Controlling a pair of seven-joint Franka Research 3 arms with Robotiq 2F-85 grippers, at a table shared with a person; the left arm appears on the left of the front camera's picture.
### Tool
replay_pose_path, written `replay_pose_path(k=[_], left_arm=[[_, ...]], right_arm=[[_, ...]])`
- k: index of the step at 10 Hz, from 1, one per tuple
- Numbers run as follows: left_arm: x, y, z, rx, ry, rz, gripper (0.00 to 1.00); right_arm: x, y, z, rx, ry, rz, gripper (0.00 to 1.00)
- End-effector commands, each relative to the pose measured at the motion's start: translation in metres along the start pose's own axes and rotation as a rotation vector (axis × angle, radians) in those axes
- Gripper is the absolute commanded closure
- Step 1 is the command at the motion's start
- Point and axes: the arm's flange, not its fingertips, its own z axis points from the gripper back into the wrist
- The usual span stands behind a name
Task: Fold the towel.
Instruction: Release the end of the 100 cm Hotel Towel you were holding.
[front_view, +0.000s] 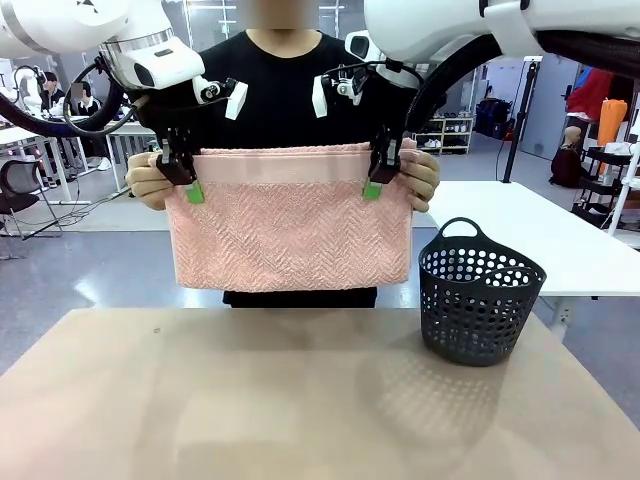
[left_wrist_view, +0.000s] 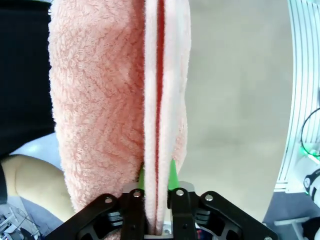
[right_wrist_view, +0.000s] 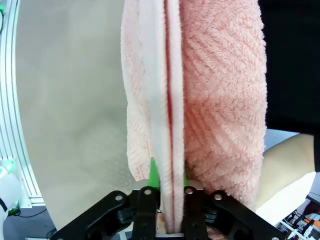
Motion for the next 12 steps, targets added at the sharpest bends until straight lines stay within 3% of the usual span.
replay_pose_path(k=[1,2,3,4,5,7,8,9,10,12], left_arm=[[0.000,0.002,0.005,0.017,-0.018,0.025,0.56],[0.002,0.001,0.010,-0.006,-0.038,0.018,0.57],[0.005,0.000,0.019,0.006,-0.035,0.041,0.37],[0.007,-0.001,0.033,0.049,-0.028,0.125,0.37],[0.013,-0.010,0.047,0.124,0.011,0.237,0.15],[0.010,-0.020,0.074,0.114,-0.053,0.424,0.00],[-0.001,-0.025,0.092,0.103,-0.090,0.504,0.00],[-0.019,-0.031,0.115,0.054,-0.151,0.558,0.00],[-0.042,-0.037,0.134,0.028,-0.198,0.597,0.00],[-0.102,-0.048,0.162,-0.035,-0.332,0.631,0.00]], right_arm=[[-0.004,0.001,0.002,-0.005,-0.019,-0.022,0.41],[-0.005,0.000,0.006,0.002,-0.031,-0.054,0.40],[-0.007,0.000,0.015,0.025,-0.050,-0.090,0.15],[-0.007,0.000,0.030,0.032,-0.079,-0.122,0.14],[-0.010,-0.002,0.044,0.030,-0.118,-0.208,0.00],[-0.025,-0.003,0.076,0.116,-0.211,-0.380,0.00],[-0.039,-0.002,0.099,0.092,-0.223,-0.430,0.09],[-0.058,-0.001,0.119,0.085,-0.245,-0.482,0.00],[-0.080,-0.001,0.136,0.074,-0.262,-0.544,0.00],[-0.133,-0.003,0.155,0.166,-0.369,-0.618,0.00]])
